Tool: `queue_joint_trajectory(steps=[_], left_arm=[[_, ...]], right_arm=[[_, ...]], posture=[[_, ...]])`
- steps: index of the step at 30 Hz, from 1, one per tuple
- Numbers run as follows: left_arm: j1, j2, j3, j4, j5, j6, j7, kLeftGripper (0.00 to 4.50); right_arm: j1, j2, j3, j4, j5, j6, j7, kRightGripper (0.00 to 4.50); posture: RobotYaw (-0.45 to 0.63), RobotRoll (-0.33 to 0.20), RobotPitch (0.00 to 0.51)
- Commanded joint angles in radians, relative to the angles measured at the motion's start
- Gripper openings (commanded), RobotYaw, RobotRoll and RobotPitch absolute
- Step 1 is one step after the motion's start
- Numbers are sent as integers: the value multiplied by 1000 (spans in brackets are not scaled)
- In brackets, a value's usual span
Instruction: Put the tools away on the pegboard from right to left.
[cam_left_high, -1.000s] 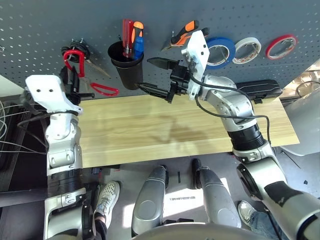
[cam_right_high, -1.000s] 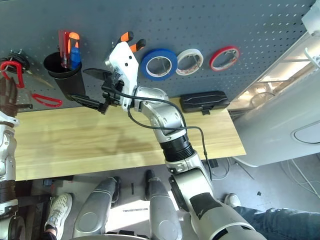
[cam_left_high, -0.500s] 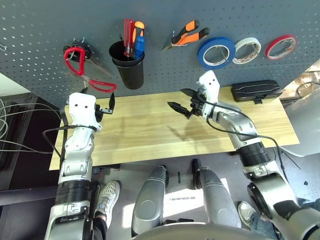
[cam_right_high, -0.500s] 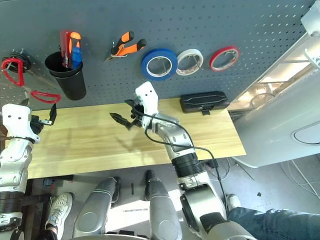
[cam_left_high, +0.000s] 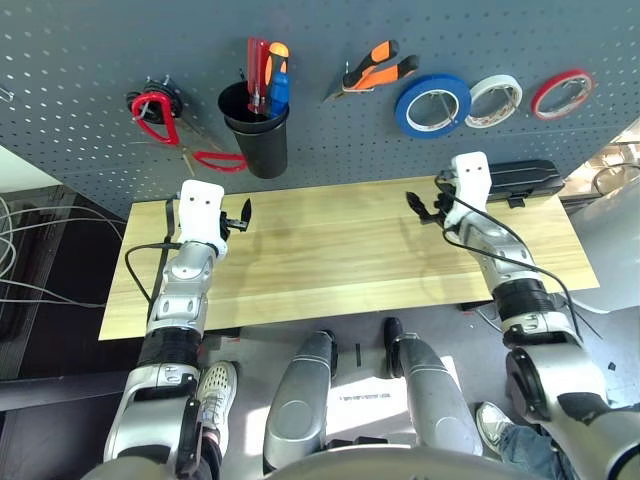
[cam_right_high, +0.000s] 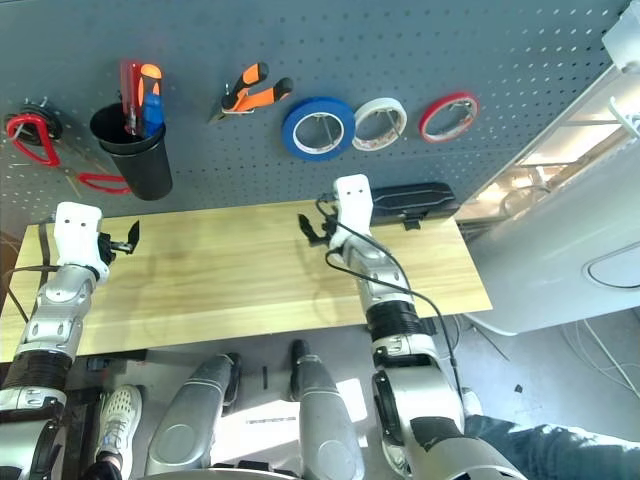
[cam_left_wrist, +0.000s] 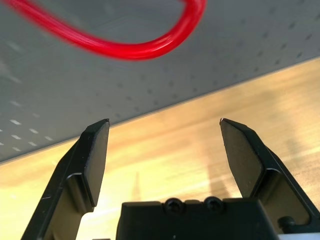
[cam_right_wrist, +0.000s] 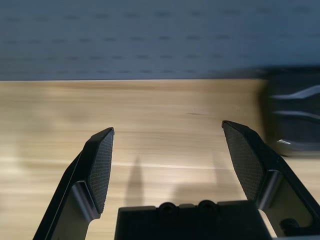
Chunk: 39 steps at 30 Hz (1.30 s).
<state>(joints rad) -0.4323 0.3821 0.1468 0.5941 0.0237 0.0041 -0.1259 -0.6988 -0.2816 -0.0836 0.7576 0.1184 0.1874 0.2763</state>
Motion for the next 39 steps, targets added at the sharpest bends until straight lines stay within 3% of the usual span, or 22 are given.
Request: queue_joint_trajectory(steps=[1,9,20,29,34,39], left_arm=[[-12,-6,-16,73,22,12,26,4485],[-36,-9,-18,146,23,5,47,4485],[-42,-9,-15,164,17,-11,55,4485],[40,28,-2,74,9,25,39,4485],[33,45,14,50,3,-1,56,4485],[30,49,-40,35,46,-53,30,4485]], right_arm=[[-21,-22,-23,85,-4,-41,11,4500],[-69,-45,-26,195,-7,-107,67,4500],[-104,-33,-24,210,-1,-119,148,4500],[-26,-71,-23,23,16,-43,231,4500],[37,-78,15,-124,8,-34,297,4500],[88,-54,12,-170,9,4,256,4500]], posture=[[125,0,298],[93,0,277],[132,0,243],[28,0,331],[-14,0,350],[-17,0,359]])
